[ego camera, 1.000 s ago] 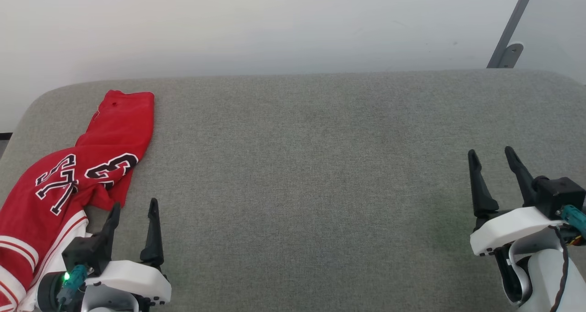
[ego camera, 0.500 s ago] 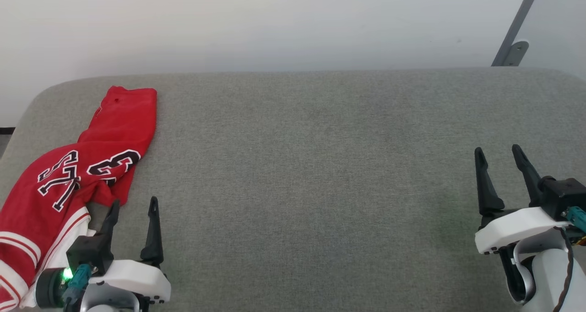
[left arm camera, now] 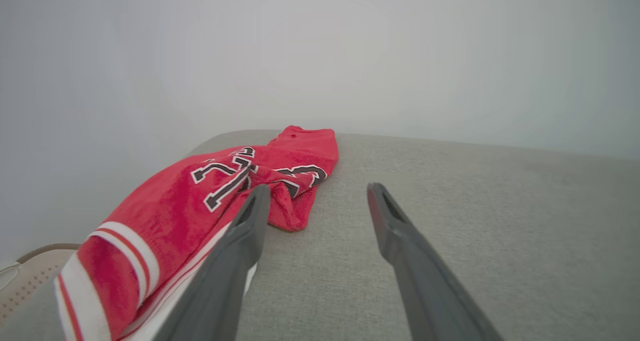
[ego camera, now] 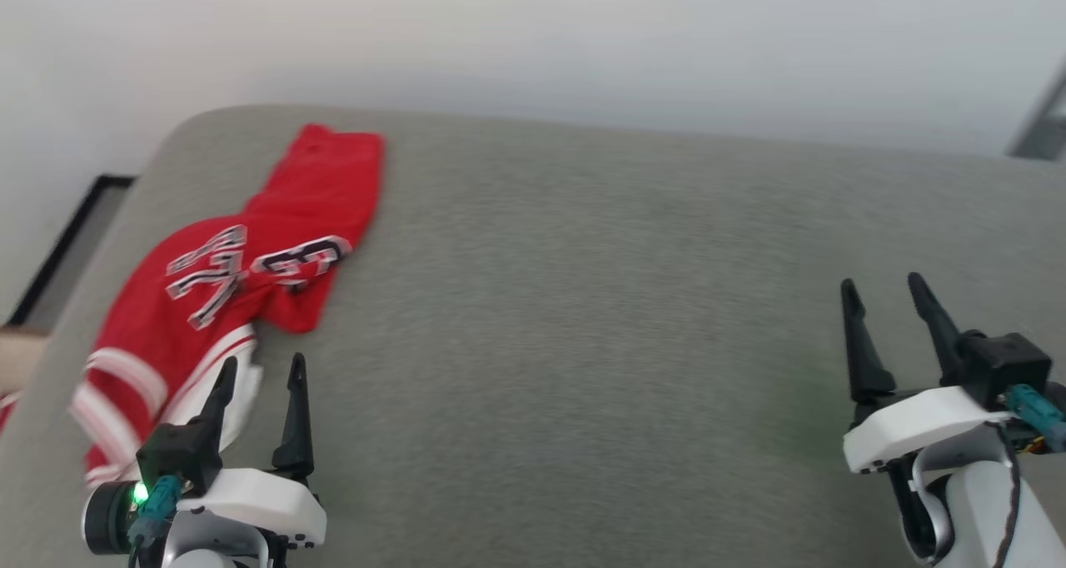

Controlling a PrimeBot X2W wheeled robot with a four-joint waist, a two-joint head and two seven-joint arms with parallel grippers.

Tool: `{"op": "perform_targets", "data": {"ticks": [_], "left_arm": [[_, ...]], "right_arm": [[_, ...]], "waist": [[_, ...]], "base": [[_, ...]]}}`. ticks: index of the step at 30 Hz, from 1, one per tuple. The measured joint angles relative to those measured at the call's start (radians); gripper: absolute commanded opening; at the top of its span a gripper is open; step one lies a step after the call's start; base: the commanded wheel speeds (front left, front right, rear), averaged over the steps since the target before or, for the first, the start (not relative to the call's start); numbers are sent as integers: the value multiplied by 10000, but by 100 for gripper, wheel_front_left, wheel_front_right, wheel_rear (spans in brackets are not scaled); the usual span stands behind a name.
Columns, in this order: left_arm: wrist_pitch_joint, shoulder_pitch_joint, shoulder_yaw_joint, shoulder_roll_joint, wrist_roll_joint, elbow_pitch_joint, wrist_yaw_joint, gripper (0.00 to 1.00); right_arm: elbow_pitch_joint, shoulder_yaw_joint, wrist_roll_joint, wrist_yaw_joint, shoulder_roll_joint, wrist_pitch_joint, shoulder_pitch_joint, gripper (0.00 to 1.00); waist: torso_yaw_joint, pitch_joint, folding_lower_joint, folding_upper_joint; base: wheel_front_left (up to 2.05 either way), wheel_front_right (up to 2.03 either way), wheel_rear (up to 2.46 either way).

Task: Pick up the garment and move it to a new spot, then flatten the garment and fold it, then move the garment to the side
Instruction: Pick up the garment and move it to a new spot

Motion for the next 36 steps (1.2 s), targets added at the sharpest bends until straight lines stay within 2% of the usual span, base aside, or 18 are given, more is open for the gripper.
{"op": "perform_targets", "data": {"ticks": [11,17,23,27,29,32,36], "left_arm": [[0,400,485,-217,-132,-267,86,100],[0,964,874,-286,-408,-775,314,100],[0,1615,899,-320,-1177,-1446,811,100],[0,1801,729,-326,-1413,-1549,920,100],[0,1760,558,-322,-1310,-1444,811,100],[0,1290,314,-320,-895,-1093,424,100],[0,2,38,295,-646,-619,35,100]], "right_arm": [[107,1055,61,2,272,-2,-107,100],[280,1990,188,2,408,0,-355,100],[602,2905,466,2,378,0,-832,100],[685,3060,633,2,303,-2,-958,100],[683,2947,639,2,286,0,-954,100],[587,2564,629,2,242,-2,-794,100],[405,2284,504,2,215,-2,-609,100]], "waist": [[2597,-34,1,0],[3630,-64,1,0],[3875,160,0,0],[3870,219,0,0],[3832,214,1,0],[3737,177,0,0],[3442,199,0,0]], "base": [[0,0,0],[0,0,0],[0,0,0],[0,0,0],[0,0,0],[0,0,0],[0,0,0]]}}
